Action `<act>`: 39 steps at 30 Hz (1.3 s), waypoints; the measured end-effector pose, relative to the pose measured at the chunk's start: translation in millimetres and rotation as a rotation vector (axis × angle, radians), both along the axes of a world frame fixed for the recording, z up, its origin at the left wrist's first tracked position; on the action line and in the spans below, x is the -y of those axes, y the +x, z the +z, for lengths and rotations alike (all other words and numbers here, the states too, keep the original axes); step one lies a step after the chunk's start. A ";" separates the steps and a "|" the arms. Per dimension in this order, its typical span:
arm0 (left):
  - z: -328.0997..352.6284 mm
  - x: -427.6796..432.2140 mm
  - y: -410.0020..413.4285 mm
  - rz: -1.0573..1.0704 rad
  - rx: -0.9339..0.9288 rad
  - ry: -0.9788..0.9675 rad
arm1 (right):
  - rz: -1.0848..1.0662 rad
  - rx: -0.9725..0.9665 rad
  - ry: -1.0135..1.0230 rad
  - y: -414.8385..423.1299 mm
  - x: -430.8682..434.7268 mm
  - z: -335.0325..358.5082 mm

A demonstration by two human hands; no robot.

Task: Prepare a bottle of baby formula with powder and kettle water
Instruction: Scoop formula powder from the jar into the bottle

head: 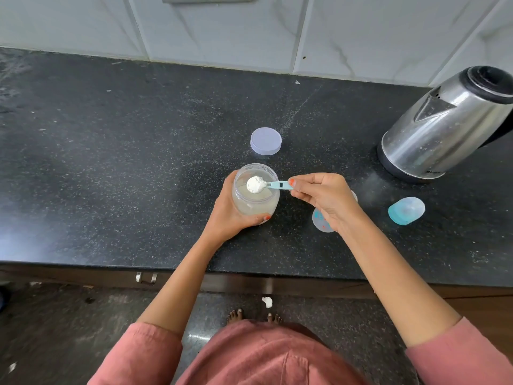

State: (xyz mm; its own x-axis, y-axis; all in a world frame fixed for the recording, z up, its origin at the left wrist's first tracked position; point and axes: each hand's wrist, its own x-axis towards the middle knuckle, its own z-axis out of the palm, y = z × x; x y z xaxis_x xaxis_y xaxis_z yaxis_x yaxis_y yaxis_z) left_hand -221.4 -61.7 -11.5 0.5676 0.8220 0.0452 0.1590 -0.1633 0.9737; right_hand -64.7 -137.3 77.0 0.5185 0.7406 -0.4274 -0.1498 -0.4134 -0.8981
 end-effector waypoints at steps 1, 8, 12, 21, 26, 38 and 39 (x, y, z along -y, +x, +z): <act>-0.4 -0.2 0.1 0.001 -0.001 0.002 | -0.005 0.005 0.000 0.1 0.1 0.2; -0.7 -0.4 -0.1 -0.005 -0.006 0.006 | -0.016 0.027 -0.004 -1.7 0.0 3.5; -1.3 -0.7 -0.4 -0.002 -0.006 -0.003 | -0.004 0.145 -0.008 -1.9 0.9 1.2; 0.7 0.1 -0.5 0.002 -0.011 -0.010 | 0.031 0.283 0.048 -2.9 5.8 0.2; 1.0 0.5 -0.5 0.006 -0.022 -0.008 | 0.031 0.287 0.055 -4.6 7.1 -1.2; 2.0 1.0 -0.4 0.006 -0.016 -0.014 | 0.027 0.263 0.086 -4.7 10.3 -1.6; 2.0 1.2 -0.5 0.006 -0.016 -0.011 | 0.026 0.256 0.080 -4.3 10.2 -1.4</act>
State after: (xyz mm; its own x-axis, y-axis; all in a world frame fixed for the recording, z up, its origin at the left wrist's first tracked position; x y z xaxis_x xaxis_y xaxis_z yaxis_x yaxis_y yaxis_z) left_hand -221.9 -62.8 -9.5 0.5632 0.8259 0.0268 0.1755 -0.1513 0.9728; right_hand -69.0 -147.5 75.7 0.5826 0.7813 -0.2240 0.0961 -0.3399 -0.9355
